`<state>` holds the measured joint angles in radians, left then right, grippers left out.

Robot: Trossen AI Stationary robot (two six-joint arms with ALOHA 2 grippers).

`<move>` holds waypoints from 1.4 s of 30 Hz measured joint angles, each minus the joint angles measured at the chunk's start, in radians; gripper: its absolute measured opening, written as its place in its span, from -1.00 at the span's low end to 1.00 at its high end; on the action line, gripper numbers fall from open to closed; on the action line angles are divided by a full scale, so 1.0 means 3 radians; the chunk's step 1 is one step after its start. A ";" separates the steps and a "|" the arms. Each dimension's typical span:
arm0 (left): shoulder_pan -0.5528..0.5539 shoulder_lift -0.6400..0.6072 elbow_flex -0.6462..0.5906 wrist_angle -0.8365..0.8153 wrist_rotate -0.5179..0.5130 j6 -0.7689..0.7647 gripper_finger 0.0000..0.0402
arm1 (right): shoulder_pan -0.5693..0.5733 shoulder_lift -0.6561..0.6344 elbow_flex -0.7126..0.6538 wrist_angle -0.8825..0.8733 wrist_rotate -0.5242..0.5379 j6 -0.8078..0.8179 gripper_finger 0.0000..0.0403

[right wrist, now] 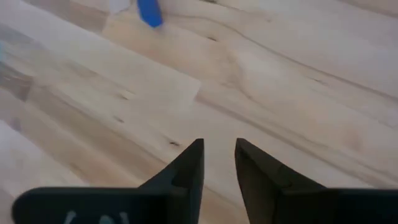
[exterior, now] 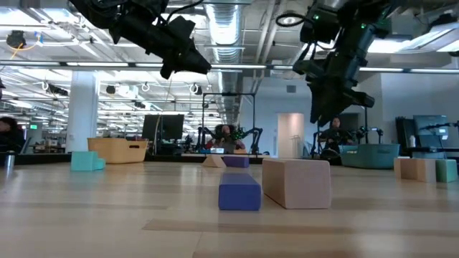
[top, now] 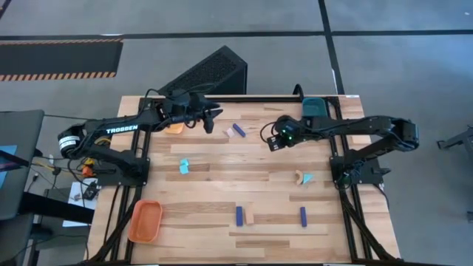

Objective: Sort & place blocks by color
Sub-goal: Put the middle brown block into the blue bin

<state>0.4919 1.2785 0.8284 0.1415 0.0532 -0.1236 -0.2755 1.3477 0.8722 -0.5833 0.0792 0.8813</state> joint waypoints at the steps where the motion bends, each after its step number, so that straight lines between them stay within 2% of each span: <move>1: 0.0000 -0.0001 0.0000 0.0031 0.0008 -0.0048 -0.48 | -0.0037 0.0009 0.0037 -0.0039 -0.0050 -0.0055 -0.35; 8: -0.0001 -0.0009 0.0001 0.0026 0.0073 -0.0164 -0.48 | -0.0216 0.0077 0.0345 -0.0484 0.0026 -0.0324 -0.19; 16: -0.0029 -0.0009 0.0001 0.0017 0.0066 -0.0190 -0.48 | -0.0418 0.0209 0.0364 -0.1038 0.0112 -0.0349 -0.18; 19: -0.0058 -0.0009 0.0001 0.0017 0.0064 -0.0187 -0.48 | -0.0408 0.0333 0.0365 -0.0978 0.0086 -0.0350 -0.15; 24: -0.0114 -0.0009 0.0001 0.0014 0.0062 -0.0185 -0.48 | -0.0158 0.0523 0.0364 -0.0750 -0.0006 -0.0411 -0.04; 33: -0.0251 0.0010 0.0003 -0.0185 0.0067 -0.0085 -0.48 | 0.0761 0.0570 0.0364 -0.1536 0.0113 0.0124 0.12; 37: -0.0275 0.0081 0.0003 -0.0187 0.0187 0.0228 -0.48 | 0.0935 0.0569 0.0362 -0.1599 0.0136 0.0270 0.14; 42: -0.0284 0.0111 0.0003 -0.0072 0.0323 0.0261 -0.48 | 0.1120 0.0568 0.0303 -0.1785 0.0123 0.0478 0.14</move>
<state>0.4068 1.3119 0.8291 0.1200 0.1500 -0.0452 0.0605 1.5181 0.9632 -1.1187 0.1162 1.0247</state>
